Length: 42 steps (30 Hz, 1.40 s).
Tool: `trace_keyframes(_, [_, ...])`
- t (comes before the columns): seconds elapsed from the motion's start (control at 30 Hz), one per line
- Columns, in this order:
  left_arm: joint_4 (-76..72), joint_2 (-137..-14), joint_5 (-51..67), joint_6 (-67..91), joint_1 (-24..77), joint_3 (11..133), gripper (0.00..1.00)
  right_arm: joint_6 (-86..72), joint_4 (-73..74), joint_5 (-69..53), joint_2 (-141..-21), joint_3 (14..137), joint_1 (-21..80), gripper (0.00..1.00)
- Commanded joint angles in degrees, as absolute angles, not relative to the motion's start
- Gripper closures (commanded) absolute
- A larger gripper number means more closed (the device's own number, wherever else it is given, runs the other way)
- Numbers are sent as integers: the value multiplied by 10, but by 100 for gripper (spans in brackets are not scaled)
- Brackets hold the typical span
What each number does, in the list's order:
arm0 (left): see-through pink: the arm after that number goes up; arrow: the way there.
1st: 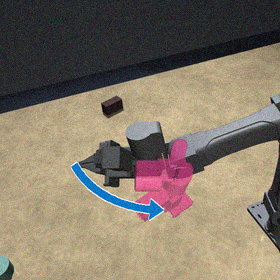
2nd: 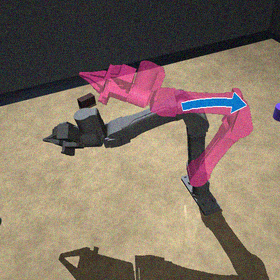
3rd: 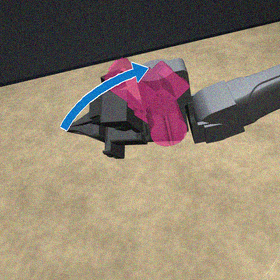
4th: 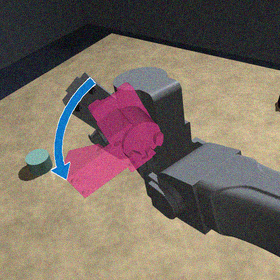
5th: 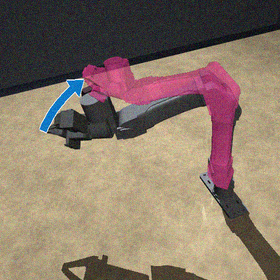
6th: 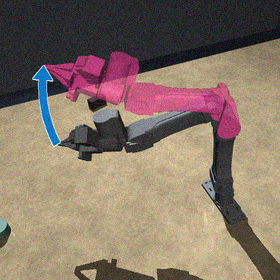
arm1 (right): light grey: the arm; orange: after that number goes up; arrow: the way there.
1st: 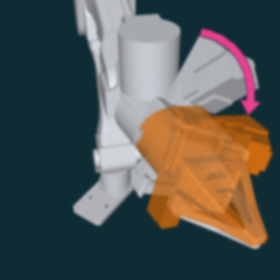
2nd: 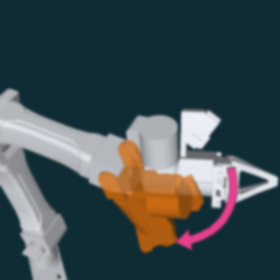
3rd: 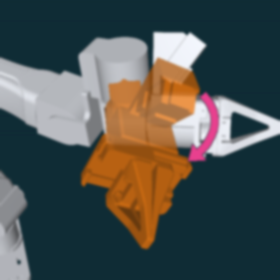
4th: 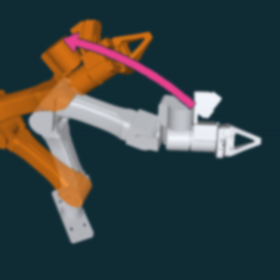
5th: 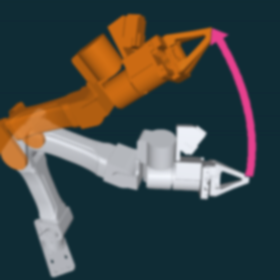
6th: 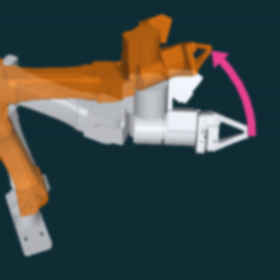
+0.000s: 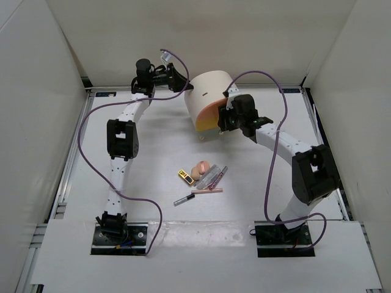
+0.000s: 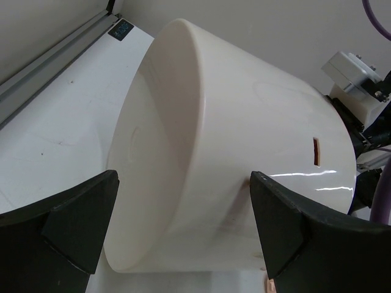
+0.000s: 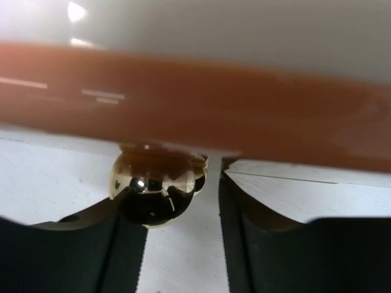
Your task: Organize the makeup
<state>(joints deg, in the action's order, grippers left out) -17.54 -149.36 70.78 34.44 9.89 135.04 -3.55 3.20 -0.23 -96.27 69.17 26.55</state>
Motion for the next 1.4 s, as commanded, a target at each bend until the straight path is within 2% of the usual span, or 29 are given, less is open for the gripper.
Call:
trace_keyframes(0.0, [-164, -1450, 701, 328, 100, 1350, 2, -35, -28, -30, -970, 720, 258, 52])
trace_keyframes(0.07, [-163, -1448, 700, 328, 100, 1350, 2, -35, -34, -34, -970, 718, 257, 61])
trace_keyframes(0.1, [-162, -1448, 700, 328, 100, 1350, 2, -39, -35, -40, -969, 715, 257, 70])
trace_keyframes(0.17, [-159, -1448, 698, 328, 100, 1348, 2, -39, -32, -46, -963, 711, 260, 77])
trace_keyframes(0.2, [-158, -1448, 694, 326, 101, 1347, 2, -39, -29, -47, -963, 705, 256, 84])
trace_keyframes(0.37, [-135, -1441, 679, 309, 99, 1345, 2, -42, 16, -48, -930, 659, 258, 89])
trace_keyframes(0.73, [-27, -1403, 612, 208, 98, 1318, 2, -91, 123, -25, -752, 526, 262, 85])
trace_keyframes(0.93, [23, -1383, 582, 177, 98, 1313, 2, -81, 113, -18, -759, 531, 262, 79])
trace_keyframes(1.23, [144, -1301, 468, 103, 88, 1294, 2, -74, 42, -7, -809, 559, 260, 77])
trace_keyframes(1.3, [162, -1280, 429, 95, 84, 1282, 2, -74, 39, -18, -815, 567, 264, 74])
trace_keyframes(1.37, [197, -1250, 390, 85, 77, 1274, 2, -74, 32, -18, -814, 563, 260, 66])
